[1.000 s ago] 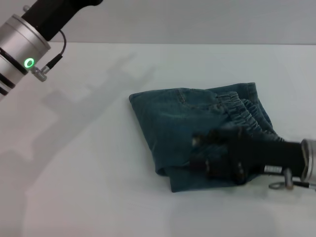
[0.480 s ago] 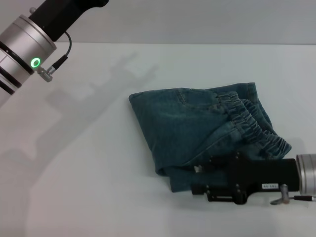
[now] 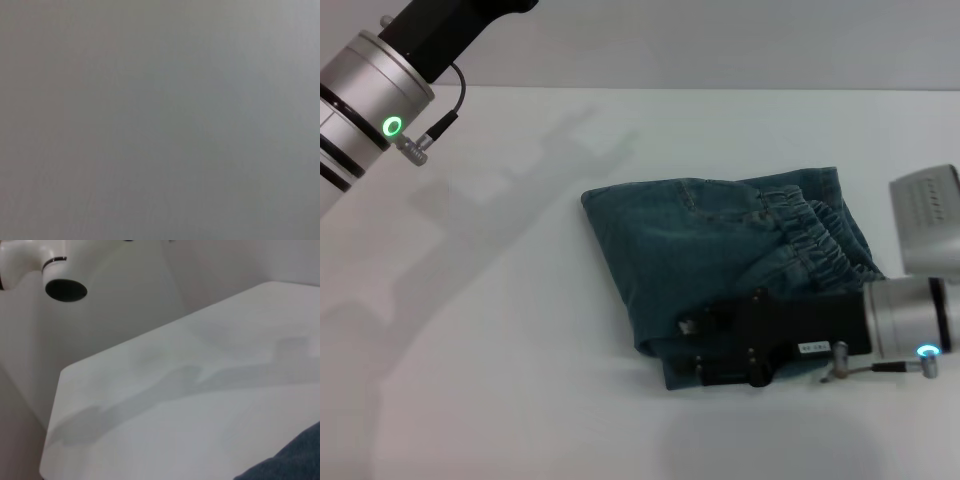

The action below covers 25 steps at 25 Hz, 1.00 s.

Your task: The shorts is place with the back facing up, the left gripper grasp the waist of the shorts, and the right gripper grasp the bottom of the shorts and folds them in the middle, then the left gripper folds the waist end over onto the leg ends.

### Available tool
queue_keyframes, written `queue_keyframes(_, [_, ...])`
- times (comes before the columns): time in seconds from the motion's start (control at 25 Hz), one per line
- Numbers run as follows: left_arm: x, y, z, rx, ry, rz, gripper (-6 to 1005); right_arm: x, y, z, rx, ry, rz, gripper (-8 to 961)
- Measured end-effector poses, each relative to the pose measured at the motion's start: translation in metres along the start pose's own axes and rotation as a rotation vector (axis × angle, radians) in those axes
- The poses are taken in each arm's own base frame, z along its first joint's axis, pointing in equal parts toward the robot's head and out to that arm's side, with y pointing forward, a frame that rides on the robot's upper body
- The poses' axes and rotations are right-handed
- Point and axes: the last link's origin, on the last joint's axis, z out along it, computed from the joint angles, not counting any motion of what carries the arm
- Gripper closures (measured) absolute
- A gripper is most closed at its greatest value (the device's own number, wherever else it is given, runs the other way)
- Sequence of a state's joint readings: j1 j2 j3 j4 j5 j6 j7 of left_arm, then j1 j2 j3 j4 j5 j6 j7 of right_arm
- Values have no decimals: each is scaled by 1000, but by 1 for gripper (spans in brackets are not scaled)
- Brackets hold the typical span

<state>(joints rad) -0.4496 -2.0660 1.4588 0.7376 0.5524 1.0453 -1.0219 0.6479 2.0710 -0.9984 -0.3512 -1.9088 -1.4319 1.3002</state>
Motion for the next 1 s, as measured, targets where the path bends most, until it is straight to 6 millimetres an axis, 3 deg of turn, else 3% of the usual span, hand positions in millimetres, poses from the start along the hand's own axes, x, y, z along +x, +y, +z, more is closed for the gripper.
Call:
queue_keyframes(0.36, [-2,-1,-1,5,-5,-4,163,-16,-9,16,12,29,-29,394])
queue_keyframes(1.0, [-2,-2,-2,8,-6,-4,163,-36,-29,22,121,3,-34,394])
